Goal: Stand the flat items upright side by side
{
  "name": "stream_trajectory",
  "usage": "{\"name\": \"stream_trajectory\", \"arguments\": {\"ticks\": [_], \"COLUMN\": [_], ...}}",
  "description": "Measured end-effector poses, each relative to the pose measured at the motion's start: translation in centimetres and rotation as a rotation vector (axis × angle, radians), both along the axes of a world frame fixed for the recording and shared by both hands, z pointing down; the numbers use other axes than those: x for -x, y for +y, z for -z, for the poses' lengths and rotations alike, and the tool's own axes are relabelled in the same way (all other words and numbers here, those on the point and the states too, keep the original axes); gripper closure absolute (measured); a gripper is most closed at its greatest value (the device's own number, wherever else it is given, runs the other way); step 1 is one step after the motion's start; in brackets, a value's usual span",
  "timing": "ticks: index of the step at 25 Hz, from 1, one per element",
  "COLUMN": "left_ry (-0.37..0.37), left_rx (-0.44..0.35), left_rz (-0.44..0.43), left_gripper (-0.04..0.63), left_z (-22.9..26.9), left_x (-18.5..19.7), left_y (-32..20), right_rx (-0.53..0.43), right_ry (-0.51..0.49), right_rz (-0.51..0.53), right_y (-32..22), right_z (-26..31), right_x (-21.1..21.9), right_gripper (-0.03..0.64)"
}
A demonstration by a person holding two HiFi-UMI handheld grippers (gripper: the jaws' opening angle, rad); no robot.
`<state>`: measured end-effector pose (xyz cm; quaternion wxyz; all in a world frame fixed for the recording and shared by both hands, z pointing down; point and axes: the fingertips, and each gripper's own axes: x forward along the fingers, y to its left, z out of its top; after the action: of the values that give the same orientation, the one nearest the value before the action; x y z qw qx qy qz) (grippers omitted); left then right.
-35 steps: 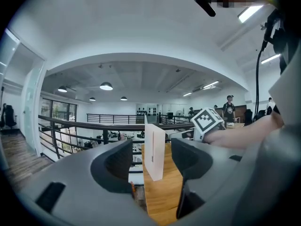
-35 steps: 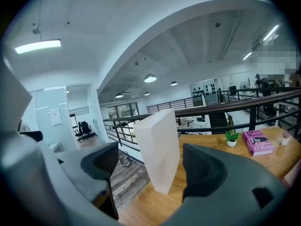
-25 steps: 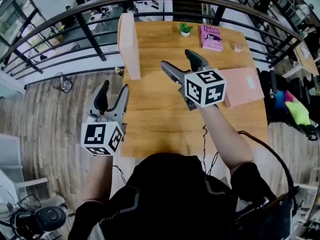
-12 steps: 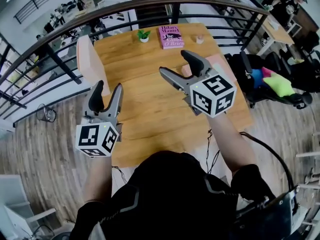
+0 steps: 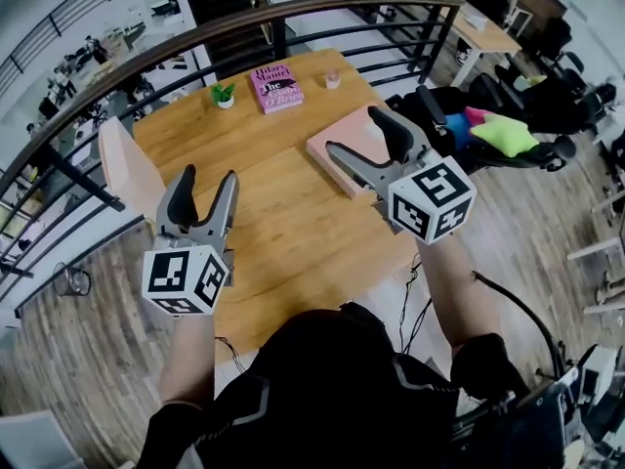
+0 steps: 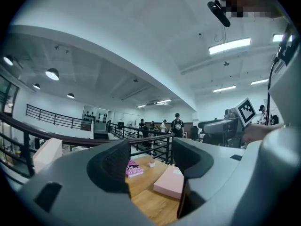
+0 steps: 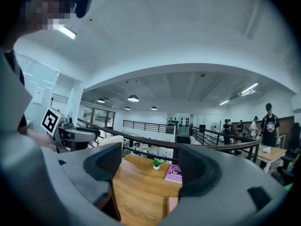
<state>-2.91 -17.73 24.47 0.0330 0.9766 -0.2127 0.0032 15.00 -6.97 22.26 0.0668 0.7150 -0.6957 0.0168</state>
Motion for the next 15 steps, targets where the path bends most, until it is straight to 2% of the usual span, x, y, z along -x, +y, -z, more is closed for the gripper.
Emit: {"name": "stream_trajectory", "arguments": {"ticks": [3,6,11,15], "left_ry": [0.031,0.01,-0.051,-0.114], "left_rx": [0.006,0.004,-0.013,-0.02], "left_rz": [-0.043,-0.077,-0.111,-0.079], "left_gripper": [0.307,0.307,0.299,0.299], "left_z": [0.0,-0.9,-2.7,-4.8], "left_x": [-1.8,-3.8,-7.6,-10.8], "left_y": [0.3,0.9,2.6,3.4], "right_rx": [0.009,0.013,0.034,0.049], "right_ry": [0.007,0.0,0.01,0.002], "right_rz": [-0.081,-0.127,-0.113,-0.088], "right_y": [2.3,4.3,6.7,7.2], "right_z": [-0.1,-0.5,-2.0,-3.6], "right_x": [-2.3,-4.4,-8.5,-13.1], "right_gripper": [0.236,0.236,0.236,0.247]}}
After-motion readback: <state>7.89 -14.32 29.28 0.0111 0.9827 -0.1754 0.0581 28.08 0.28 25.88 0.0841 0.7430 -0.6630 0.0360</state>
